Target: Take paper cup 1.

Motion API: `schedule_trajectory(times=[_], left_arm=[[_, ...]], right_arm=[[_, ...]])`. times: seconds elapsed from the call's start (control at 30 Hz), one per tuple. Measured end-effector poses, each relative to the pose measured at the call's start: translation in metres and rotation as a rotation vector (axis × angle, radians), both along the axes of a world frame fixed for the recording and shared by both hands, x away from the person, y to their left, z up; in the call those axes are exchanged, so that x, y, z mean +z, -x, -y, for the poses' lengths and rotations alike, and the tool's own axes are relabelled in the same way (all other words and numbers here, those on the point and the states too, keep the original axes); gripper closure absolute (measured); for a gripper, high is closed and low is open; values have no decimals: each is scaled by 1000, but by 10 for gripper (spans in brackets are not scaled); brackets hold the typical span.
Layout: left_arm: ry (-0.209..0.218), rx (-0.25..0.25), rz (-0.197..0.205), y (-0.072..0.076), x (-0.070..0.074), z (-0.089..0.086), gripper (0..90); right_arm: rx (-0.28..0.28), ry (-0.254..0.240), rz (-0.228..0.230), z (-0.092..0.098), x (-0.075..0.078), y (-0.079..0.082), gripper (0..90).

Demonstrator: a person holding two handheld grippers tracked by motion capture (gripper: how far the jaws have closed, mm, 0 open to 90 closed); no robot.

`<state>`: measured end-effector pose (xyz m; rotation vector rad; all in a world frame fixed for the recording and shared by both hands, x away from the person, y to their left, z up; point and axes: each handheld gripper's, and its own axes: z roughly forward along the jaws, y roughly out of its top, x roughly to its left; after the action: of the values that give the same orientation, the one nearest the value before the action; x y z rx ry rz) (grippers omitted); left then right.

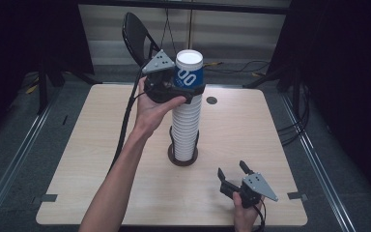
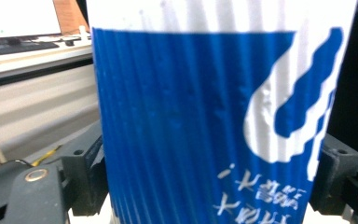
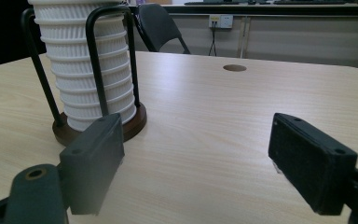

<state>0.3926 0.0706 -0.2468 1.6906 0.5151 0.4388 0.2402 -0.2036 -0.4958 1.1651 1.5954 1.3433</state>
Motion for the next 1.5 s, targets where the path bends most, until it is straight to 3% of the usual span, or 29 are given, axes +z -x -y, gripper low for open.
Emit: schedule_trajectory(times=[0.27, 0.6, 0.77, 0.83, 1.03, 1.1, 1.17, 1.27, 1.5], left_arm=[[34, 2, 8, 1, 6, -3, 195], [13, 16, 59, 3, 13, -1, 200], [31, 20, 90, 5, 16, -1, 204], [57, 28, 93, 4, 18, -2, 204], [65, 17, 109, 4, 22, -2, 206], [66, 1, 126, 6, 23, -1, 206], [59, 17, 145, 7, 26, 0, 206], [85, 13, 162, 8, 31, -2, 206], [110, 28, 164, 9, 38, -5, 207]], right_arm=[[-4, -5, 2, 0, 0, 0, 174], [-2, -1, 0, 0, 0, 0, 175], [-2, -2, -1, 0, 0, 0, 175], [-5, -10, -3, 1, 0, 0, 174], [-6, -13, -4, 1, 0, 0, 173], [-5, -11, -3, 1, 0, 0, 173], [-5, -13, -5, 1, 0, 0, 171], [-3, -9, -5, 1, 0, 0, 171], [-2, -9, -4, 1, 0, 0, 173]])
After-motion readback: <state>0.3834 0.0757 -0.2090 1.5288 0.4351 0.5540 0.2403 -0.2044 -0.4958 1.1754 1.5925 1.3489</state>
